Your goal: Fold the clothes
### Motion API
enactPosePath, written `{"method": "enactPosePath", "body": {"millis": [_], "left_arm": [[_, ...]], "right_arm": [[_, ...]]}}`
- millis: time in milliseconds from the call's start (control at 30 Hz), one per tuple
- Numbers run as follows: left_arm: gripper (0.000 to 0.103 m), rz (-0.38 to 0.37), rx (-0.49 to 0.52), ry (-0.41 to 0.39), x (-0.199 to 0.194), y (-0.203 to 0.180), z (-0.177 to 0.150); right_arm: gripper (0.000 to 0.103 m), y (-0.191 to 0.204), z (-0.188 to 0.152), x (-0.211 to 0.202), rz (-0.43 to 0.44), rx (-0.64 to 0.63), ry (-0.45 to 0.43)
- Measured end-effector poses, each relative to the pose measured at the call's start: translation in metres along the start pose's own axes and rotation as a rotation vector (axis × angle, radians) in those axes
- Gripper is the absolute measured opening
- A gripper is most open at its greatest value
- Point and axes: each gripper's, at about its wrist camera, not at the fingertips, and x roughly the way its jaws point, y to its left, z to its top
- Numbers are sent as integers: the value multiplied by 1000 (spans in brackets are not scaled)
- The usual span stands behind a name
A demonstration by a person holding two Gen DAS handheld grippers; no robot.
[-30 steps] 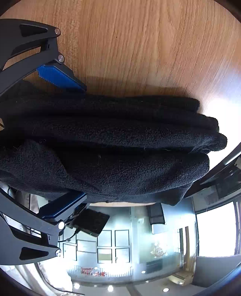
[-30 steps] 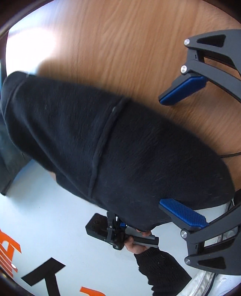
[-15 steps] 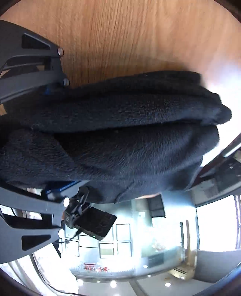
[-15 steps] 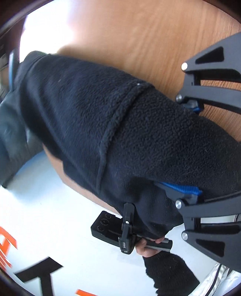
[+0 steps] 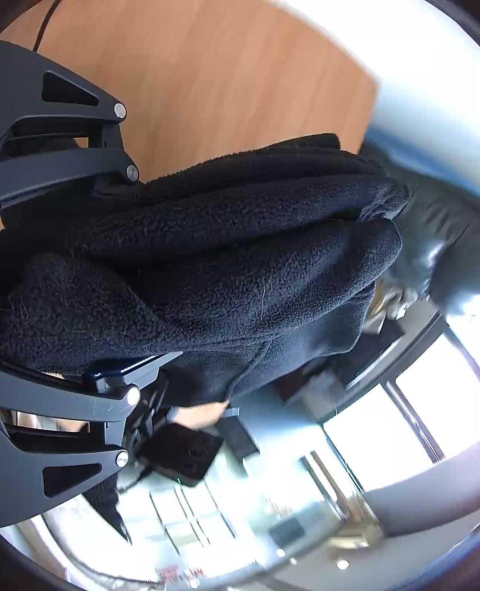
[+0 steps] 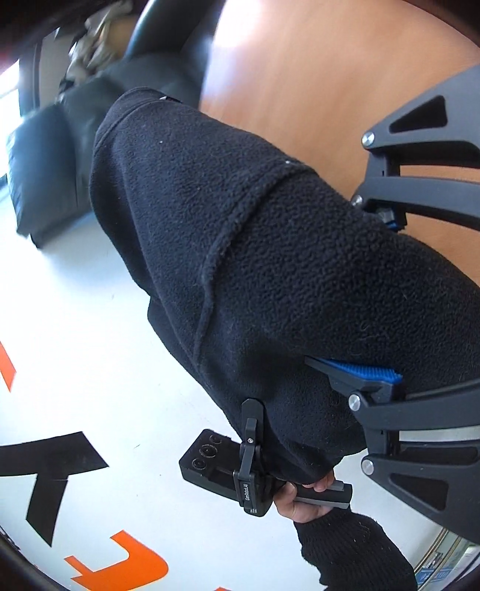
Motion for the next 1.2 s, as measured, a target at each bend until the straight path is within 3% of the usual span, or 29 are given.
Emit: {"method": "enactPosePath", "body": {"millis": [167,300,433,567,667,800,867,900,1000,1067,1200], "left_arm": [[62,94,-22,45,26,79,36],[68,134,-78,126,71,128,29],[71,89,-69,85,74,132,29],[75,114,-64,88,72,128,28],[77,148,-70,73,58,123,25],[79,242,-52,-26,23,90,4],[85,290,-38,-116,2,65,-11],[86,309,-30,-171,-11,46,-20],[103,409,44,-329,-60,-21,-59],[103,462,104,-395,-82,-72,-82],[103,489,174,-479,-114,-164,-134]], "right_arm": [[55,-14,18,91,-53,45,86],[58,-29,6,146,-136,113,235],[59,-22,2,142,-171,106,228],[60,-19,-3,136,-180,101,223],[70,-18,-6,128,-191,107,235],[79,-11,-12,98,-233,79,257],[85,-9,-21,51,-255,0,240],[88,-6,-20,30,-259,-42,219],[93,25,-25,-38,-282,-187,145],[95,52,-6,-62,-301,-266,97],[97,92,19,-82,-326,-347,33]]}}
